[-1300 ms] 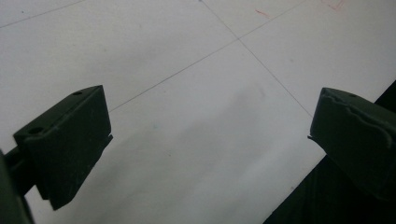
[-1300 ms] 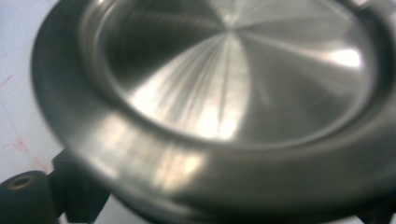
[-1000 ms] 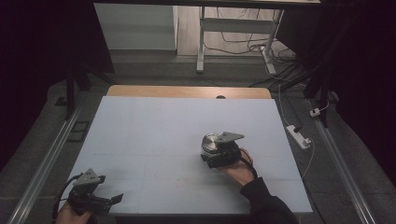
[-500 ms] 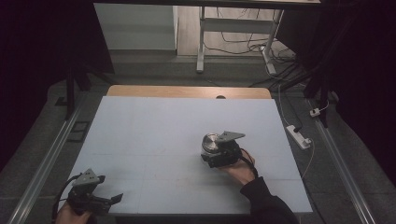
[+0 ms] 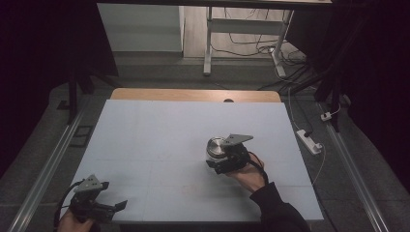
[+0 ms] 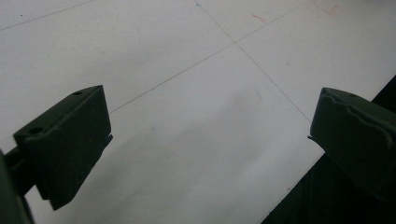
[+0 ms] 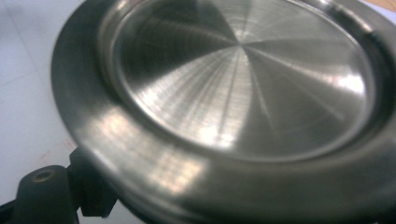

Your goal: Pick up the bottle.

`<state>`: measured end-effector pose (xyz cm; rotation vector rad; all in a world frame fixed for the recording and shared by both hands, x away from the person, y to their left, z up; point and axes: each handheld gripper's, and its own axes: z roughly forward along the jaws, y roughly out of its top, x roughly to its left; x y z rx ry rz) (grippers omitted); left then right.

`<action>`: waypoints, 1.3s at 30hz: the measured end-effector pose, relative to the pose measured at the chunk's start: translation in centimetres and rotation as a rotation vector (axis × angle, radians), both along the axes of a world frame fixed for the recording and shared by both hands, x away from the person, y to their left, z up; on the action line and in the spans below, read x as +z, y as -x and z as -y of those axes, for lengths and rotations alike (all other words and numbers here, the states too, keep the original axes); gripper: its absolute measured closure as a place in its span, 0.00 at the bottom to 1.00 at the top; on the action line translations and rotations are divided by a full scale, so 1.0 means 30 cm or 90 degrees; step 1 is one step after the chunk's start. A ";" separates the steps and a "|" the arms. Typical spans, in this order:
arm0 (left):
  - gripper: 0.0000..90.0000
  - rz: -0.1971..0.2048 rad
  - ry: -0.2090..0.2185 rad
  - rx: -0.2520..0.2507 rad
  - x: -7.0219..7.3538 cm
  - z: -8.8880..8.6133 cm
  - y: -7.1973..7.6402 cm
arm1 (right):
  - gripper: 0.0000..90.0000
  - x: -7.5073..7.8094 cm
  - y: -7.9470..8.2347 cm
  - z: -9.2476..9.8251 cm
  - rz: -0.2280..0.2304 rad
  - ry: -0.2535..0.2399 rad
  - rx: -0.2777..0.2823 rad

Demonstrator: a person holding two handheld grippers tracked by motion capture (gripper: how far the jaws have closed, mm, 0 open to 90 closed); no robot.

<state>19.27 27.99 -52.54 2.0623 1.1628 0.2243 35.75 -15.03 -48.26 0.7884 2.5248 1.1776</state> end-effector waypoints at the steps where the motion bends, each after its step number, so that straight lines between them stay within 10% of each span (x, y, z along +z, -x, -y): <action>1: 0.00 0.000 0.000 0.000 0.000 0.000 0.000 | 0.15 0.005 0.002 -0.004 0.001 -0.003 0.003; 39: 0.00 -0.007 0.003 -0.002 -0.002 -0.001 -0.003 | 0.15 0.055 0.143 -0.229 0.008 -0.013 0.135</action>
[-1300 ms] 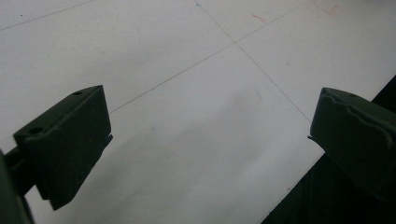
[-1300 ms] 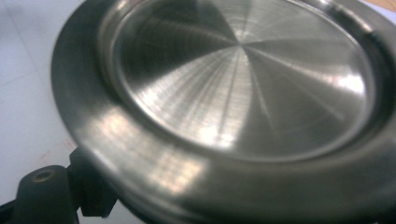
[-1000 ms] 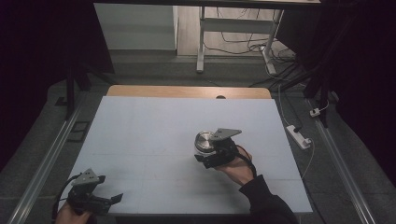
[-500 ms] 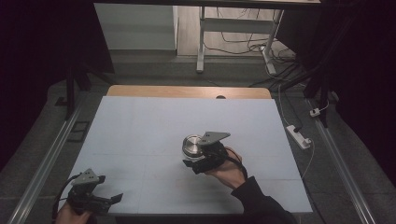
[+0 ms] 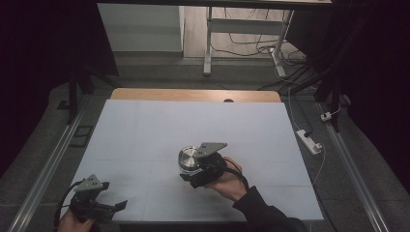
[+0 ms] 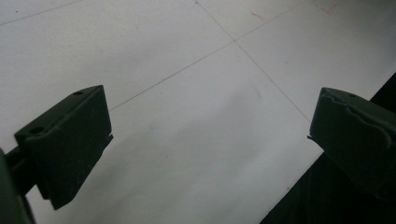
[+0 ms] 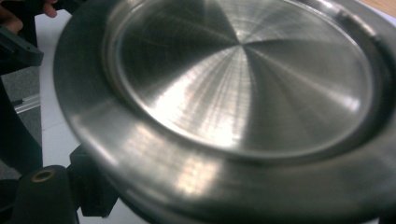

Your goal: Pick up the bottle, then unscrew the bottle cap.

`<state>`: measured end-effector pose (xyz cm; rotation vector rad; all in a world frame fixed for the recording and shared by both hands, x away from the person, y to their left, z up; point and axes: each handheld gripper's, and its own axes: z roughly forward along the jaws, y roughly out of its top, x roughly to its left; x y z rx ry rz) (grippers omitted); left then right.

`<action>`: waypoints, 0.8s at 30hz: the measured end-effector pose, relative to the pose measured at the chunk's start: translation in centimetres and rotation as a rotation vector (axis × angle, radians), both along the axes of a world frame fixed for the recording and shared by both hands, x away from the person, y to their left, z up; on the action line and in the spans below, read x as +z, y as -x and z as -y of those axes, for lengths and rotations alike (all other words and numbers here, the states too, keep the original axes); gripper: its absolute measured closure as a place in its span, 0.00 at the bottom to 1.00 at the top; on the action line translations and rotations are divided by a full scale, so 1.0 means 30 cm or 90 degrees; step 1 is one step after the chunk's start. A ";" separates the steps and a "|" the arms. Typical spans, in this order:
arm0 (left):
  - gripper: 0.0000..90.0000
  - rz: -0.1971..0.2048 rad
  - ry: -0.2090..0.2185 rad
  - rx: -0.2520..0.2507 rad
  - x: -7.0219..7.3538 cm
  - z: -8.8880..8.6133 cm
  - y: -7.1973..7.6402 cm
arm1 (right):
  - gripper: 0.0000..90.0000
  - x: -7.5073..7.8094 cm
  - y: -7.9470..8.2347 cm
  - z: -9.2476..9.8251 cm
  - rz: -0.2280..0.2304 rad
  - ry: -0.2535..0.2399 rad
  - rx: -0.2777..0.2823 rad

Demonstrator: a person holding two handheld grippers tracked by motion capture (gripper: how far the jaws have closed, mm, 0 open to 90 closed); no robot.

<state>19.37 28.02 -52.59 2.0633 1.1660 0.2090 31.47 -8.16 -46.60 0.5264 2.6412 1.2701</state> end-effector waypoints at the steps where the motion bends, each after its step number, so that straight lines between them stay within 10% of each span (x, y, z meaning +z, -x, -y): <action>1: 0.00 0.000 0.001 -0.001 0.000 0.000 0.000 | 0.15 0.000 0.003 -0.002 -0.003 0.000 0.000; 24: 0.00 -0.019 0.025 -0.014 -0.001 -0.006 -0.014 | 0.15 -0.010 0.031 -0.010 0.006 0.012 0.022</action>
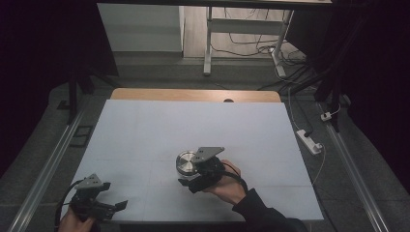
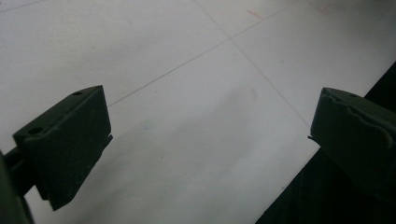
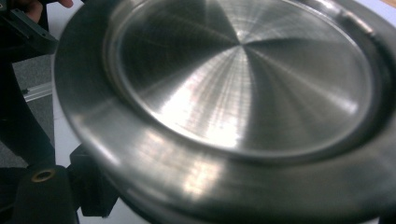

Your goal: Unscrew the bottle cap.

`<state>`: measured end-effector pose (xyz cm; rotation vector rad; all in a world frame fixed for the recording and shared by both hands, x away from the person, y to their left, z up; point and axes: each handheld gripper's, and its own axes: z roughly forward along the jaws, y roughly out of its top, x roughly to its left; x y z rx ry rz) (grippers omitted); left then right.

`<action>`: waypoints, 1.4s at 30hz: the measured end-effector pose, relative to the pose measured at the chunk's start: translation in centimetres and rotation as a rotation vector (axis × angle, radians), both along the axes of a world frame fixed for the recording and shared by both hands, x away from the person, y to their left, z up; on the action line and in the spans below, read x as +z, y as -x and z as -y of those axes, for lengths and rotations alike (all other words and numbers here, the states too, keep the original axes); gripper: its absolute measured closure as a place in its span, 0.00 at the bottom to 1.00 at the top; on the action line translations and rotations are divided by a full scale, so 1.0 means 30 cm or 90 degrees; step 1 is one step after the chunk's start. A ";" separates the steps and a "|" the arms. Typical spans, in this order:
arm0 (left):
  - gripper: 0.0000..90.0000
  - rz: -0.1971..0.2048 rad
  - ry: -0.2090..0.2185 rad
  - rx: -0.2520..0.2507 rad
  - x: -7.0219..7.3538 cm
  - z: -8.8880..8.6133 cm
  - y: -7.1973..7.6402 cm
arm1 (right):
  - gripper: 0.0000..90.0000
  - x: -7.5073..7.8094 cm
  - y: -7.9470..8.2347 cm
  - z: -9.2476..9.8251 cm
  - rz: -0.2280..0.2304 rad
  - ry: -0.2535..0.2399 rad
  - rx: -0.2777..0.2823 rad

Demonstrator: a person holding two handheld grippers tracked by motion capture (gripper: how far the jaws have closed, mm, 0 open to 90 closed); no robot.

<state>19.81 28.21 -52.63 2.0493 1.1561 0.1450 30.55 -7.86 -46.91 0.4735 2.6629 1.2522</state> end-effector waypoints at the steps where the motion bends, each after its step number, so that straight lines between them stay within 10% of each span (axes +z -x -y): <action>1: 0.00 0.007 0.005 -0.002 0.003 -0.001 0.000 | 0.15 0.000 0.000 0.000 0.000 -0.002 0.000; 21: 0.00 0.122 0.048 -0.103 0.077 0.078 -0.035 | 0.15 0.008 0.003 0.000 -0.001 -0.011 0.004; 42: 0.00 0.126 0.023 -0.183 0.176 0.222 -0.150 | 0.15 0.015 0.003 0.006 0.005 -0.015 0.006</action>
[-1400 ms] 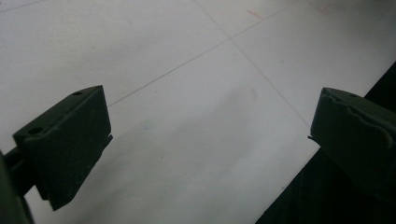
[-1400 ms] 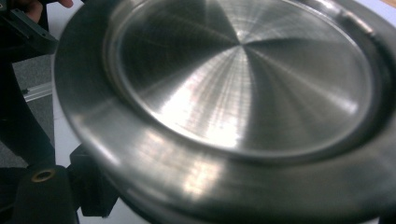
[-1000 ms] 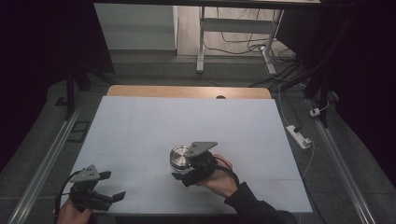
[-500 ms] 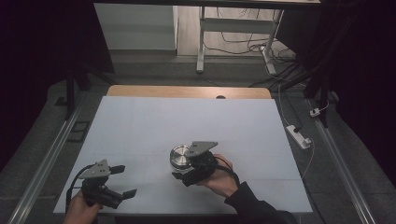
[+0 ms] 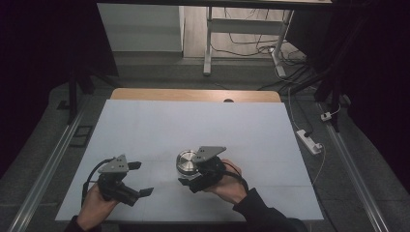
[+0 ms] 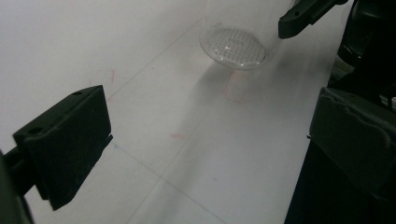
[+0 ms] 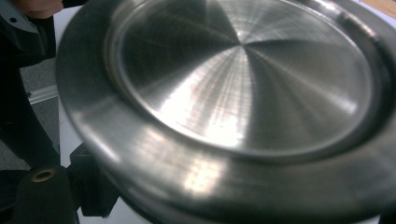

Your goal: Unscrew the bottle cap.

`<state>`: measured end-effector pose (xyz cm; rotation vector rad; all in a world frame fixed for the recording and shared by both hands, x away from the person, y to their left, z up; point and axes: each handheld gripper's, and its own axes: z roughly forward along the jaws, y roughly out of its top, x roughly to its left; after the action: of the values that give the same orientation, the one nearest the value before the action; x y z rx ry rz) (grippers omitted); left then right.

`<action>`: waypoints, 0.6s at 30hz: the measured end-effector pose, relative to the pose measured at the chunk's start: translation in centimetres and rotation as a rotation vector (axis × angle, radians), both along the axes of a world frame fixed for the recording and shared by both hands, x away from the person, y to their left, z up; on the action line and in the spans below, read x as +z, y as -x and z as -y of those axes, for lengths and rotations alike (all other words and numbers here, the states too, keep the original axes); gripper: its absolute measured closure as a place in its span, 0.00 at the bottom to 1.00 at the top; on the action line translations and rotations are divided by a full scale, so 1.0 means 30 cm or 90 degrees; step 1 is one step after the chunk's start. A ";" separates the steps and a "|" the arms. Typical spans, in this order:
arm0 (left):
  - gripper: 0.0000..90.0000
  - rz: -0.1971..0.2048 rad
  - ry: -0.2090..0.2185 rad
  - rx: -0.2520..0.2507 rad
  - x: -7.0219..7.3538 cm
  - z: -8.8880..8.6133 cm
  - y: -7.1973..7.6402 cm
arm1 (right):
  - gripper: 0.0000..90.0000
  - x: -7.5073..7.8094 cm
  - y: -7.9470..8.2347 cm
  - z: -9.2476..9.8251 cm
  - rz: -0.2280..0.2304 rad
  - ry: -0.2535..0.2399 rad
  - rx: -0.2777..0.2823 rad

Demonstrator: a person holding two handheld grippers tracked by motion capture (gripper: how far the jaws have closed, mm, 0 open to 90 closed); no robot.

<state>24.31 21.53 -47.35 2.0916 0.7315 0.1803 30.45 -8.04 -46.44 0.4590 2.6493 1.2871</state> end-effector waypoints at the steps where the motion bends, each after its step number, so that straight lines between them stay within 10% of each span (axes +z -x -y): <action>1: 0.00 0.003 -0.001 -0.003 0.005 0.005 -0.006 | 0.15 0.001 0.000 0.000 0.000 0.000 0.000; 18: 0.00 0.022 0.005 -0.084 0.079 0.093 -0.127 | 0.15 0.002 0.003 -0.001 -0.004 -0.004 0.005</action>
<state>28.10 18.75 -44.96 2.1162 0.5705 0.1391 30.36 -8.00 -46.39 0.4552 2.6546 1.2990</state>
